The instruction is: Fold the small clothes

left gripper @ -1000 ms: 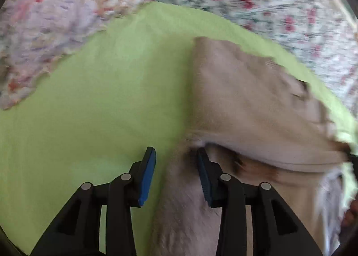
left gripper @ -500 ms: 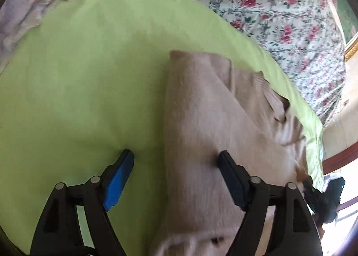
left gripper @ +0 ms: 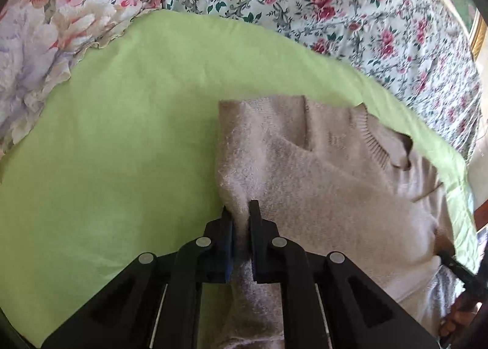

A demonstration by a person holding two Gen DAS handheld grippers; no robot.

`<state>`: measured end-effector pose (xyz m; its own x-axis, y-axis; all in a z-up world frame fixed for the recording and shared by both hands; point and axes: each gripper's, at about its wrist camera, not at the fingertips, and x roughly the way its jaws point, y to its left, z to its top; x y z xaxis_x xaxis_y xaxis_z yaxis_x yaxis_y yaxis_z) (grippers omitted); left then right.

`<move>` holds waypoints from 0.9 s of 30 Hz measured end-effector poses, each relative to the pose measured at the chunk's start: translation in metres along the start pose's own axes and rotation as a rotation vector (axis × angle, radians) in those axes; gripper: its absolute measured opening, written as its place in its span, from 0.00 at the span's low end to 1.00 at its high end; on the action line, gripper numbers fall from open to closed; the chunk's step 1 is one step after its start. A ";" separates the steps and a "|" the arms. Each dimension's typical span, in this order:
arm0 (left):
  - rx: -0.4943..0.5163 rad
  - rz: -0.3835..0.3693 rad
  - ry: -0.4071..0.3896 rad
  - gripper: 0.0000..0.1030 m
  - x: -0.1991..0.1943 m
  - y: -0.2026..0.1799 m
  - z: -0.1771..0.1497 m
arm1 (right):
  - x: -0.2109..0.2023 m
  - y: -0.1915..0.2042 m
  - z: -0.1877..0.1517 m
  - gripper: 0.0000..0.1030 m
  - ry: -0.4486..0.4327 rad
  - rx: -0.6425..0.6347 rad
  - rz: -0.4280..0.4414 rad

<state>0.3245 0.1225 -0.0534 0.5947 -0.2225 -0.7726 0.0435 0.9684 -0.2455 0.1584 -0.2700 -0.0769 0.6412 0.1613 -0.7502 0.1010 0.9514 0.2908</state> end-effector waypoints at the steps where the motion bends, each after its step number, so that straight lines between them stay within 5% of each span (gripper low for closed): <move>1: 0.007 0.012 0.006 0.13 -0.001 -0.001 0.000 | -0.008 -0.002 0.000 0.21 -0.009 0.013 -0.013; 9: 0.025 0.016 0.004 0.25 -0.071 -0.003 -0.047 | -0.069 -0.016 -0.023 0.41 -0.086 0.096 0.108; 15: -0.010 -0.056 0.035 0.31 -0.125 0.008 -0.117 | -0.102 -0.011 -0.054 0.42 -0.078 0.078 0.174; 20: -0.047 -0.102 0.063 0.55 -0.158 0.017 -0.165 | -0.134 -0.010 -0.082 0.46 -0.083 0.043 0.204; 27: -0.092 -0.167 0.099 0.56 -0.193 0.025 -0.218 | -0.165 -0.020 -0.116 0.49 -0.075 0.036 0.208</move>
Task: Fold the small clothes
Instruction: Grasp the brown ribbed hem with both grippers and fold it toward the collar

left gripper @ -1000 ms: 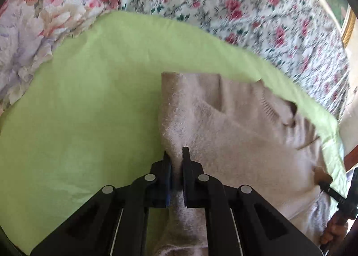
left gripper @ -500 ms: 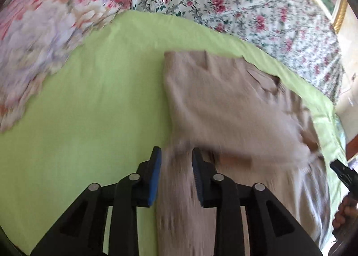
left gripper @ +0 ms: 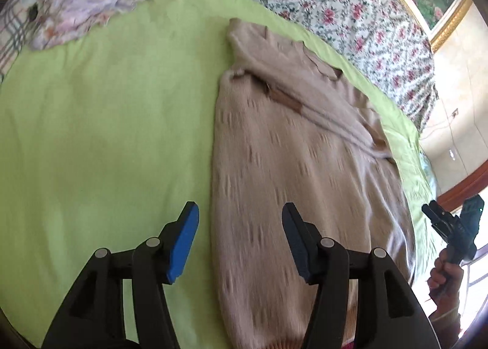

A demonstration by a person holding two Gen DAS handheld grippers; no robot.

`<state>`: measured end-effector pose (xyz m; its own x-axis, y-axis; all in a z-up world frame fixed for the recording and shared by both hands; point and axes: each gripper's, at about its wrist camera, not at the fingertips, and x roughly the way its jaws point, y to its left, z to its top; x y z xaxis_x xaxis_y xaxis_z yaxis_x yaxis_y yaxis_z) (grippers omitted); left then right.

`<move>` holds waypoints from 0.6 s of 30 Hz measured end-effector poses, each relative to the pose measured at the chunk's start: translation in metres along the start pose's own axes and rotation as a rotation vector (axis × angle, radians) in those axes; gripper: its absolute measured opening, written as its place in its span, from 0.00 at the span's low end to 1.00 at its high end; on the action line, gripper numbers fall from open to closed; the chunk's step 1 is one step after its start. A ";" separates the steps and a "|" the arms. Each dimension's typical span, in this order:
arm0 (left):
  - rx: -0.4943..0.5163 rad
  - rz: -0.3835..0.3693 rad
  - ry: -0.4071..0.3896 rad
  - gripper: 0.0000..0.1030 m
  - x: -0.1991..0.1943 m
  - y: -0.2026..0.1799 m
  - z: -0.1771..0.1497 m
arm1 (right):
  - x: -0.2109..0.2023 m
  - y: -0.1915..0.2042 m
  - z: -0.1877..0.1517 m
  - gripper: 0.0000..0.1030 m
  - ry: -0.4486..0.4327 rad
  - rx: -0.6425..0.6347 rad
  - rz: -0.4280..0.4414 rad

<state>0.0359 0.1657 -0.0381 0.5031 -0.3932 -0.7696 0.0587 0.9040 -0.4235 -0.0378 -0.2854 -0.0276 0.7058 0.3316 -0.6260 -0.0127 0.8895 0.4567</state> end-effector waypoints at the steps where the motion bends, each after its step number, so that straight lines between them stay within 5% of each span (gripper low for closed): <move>1: 0.001 -0.002 0.008 0.57 -0.002 -0.001 -0.007 | -0.004 -0.003 -0.006 0.49 0.012 0.003 0.005; 8: 0.061 -0.040 0.115 0.71 -0.008 -0.010 -0.060 | -0.035 -0.016 -0.046 0.49 0.053 0.024 0.046; 18: 0.089 -0.160 0.169 0.69 -0.018 -0.019 -0.106 | -0.042 -0.045 -0.101 0.49 0.223 0.093 0.134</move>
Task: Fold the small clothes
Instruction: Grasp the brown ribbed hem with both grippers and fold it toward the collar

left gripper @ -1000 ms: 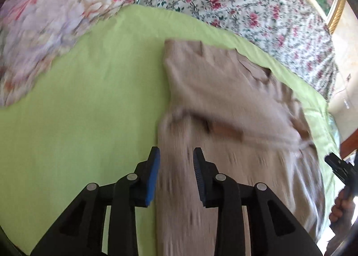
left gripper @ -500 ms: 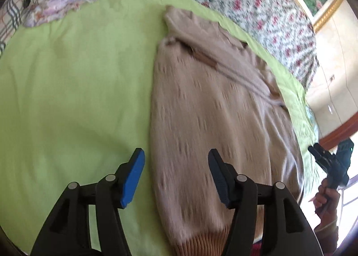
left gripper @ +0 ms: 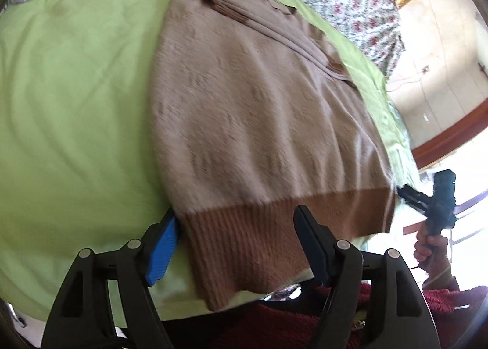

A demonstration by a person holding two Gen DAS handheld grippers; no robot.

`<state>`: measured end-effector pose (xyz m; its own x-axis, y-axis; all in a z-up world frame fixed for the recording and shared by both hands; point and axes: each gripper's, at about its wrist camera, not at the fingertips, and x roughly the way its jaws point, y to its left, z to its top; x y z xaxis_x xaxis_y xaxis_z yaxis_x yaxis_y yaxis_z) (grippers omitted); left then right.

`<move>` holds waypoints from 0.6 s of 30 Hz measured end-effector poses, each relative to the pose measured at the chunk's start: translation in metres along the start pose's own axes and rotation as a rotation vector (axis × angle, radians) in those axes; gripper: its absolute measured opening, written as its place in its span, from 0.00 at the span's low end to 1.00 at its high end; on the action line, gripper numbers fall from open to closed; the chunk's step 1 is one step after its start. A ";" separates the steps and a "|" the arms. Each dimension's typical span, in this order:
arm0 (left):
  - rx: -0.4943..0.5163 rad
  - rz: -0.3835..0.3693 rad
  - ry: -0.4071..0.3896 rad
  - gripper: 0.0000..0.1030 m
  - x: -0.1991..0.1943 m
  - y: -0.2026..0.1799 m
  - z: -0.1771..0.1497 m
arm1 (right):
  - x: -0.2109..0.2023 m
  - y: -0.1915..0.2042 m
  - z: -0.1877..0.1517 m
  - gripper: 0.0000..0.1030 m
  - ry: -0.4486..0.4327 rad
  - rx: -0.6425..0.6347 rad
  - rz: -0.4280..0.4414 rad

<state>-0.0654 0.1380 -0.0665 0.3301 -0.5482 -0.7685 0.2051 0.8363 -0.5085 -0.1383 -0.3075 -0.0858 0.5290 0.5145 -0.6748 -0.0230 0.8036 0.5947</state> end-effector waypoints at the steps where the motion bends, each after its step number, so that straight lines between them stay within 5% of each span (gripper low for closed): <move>1: 0.003 -0.004 -0.001 0.65 0.001 -0.001 -0.001 | 0.005 0.001 -0.002 0.49 0.003 0.001 0.021; 3: 0.024 -0.007 0.004 0.46 0.004 -0.006 -0.002 | 0.013 0.005 -0.002 0.49 -0.014 -0.014 0.048; 4: 0.031 -0.008 0.008 0.22 0.006 -0.007 -0.002 | 0.018 0.007 -0.001 0.49 -0.016 -0.016 0.062; 5: 0.028 -0.013 0.020 0.09 0.009 -0.007 -0.001 | 0.021 0.009 0.000 0.44 -0.015 -0.017 0.069; 8: 0.041 -0.004 0.016 0.07 0.007 -0.008 0.001 | 0.025 0.010 -0.002 0.10 -0.006 -0.023 0.084; 13: 0.046 -0.025 -0.071 0.05 -0.027 0.001 -0.003 | -0.017 -0.026 0.000 0.08 -0.112 0.034 0.167; 18: 0.008 -0.056 -0.001 0.09 -0.010 0.009 -0.001 | 0.003 -0.030 0.002 0.11 -0.016 0.045 0.153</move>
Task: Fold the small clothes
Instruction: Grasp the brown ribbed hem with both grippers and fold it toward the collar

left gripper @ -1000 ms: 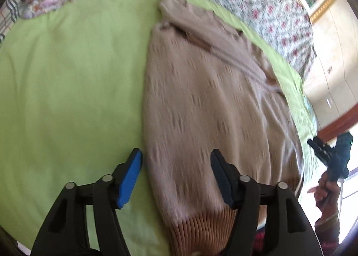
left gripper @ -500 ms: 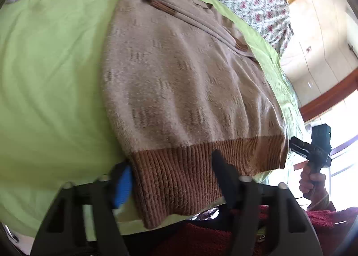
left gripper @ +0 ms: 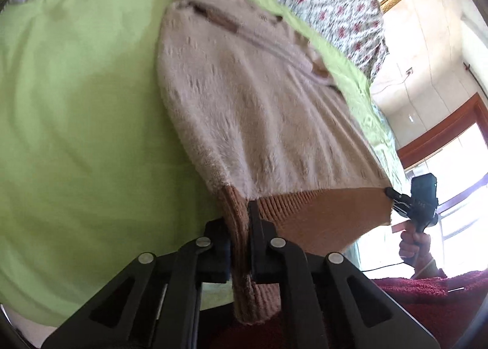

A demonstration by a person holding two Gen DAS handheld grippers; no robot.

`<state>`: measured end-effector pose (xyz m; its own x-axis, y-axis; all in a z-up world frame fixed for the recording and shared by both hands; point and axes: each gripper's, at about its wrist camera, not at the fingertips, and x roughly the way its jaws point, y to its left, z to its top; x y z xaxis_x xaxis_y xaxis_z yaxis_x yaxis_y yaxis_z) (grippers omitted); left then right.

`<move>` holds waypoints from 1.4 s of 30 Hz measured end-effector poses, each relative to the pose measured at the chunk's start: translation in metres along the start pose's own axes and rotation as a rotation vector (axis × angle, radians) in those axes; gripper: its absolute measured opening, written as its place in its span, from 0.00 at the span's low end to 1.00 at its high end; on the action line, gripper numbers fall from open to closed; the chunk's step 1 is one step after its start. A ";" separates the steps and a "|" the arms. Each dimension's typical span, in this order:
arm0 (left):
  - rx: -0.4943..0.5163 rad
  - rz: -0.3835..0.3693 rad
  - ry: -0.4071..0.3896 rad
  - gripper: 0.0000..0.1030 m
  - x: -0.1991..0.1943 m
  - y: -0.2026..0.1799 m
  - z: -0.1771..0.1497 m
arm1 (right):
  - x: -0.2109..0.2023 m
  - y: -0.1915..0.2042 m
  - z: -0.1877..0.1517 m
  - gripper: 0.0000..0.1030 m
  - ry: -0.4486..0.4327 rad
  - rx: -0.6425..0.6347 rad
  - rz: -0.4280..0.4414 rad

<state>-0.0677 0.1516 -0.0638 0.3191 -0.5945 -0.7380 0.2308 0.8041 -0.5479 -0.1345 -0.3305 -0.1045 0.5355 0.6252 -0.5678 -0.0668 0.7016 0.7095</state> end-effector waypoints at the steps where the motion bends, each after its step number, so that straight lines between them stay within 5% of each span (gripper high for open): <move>1: -0.007 0.010 0.028 0.13 0.005 0.002 -0.001 | 0.003 -0.003 0.000 0.12 0.020 0.011 -0.012; 5: -0.049 -0.035 0.070 0.33 0.012 0.009 -0.005 | 0.002 -0.011 -0.004 0.21 0.022 0.044 0.050; 7: -0.063 -0.060 0.063 0.35 0.016 0.008 -0.003 | 0.007 -0.012 -0.004 0.21 0.011 0.050 0.056; 9: -0.028 -0.052 0.047 0.28 0.020 0.002 0.000 | 0.012 -0.008 -0.004 0.21 0.008 0.038 0.066; 10: -0.005 -0.042 0.037 0.02 0.020 -0.002 0.000 | 0.015 -0.004 -0.004 0.21 0.017 0.013 0.062; 12: 0.018 -0.041 0.011 0.05 0.015 -0.005 -0.001 | 0.014 0.007 -0.004 0.08 0.015 -0.023 0.100; 17: -0.012 -0.072 -0.081 0.04 -0.007 0.001 -0.003 | 0.003 0.005 -0.002 0.08 -0.019 -0.018 0.147; 22: 0.003 -0.092 -0.195 0.04 -0.029 -0.013 0.026 | -0.016 0.021 0.030 0.08 -0.149 -0.034 0.230; 32: 0.105 -0.089 -0.437 0.04 -0.048 -0.041 0.178 | -0.003 0.049 0.165 0.08 -0.346 -0.123 0.194; 42: 0.080 0.004 -0.408 0.05 0.022 -0.024 0.332 | 0.067 0.028 0.294 0.08 -0.362 -0.066 0.048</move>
<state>0.2392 0.1203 0.0642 0.6547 -0.5536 -0.5147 0.2940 0.8137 -0.5014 0.1465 -0.3698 -0.0001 0.7930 0.5044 -0.3416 -0.1469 0.7025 0.6963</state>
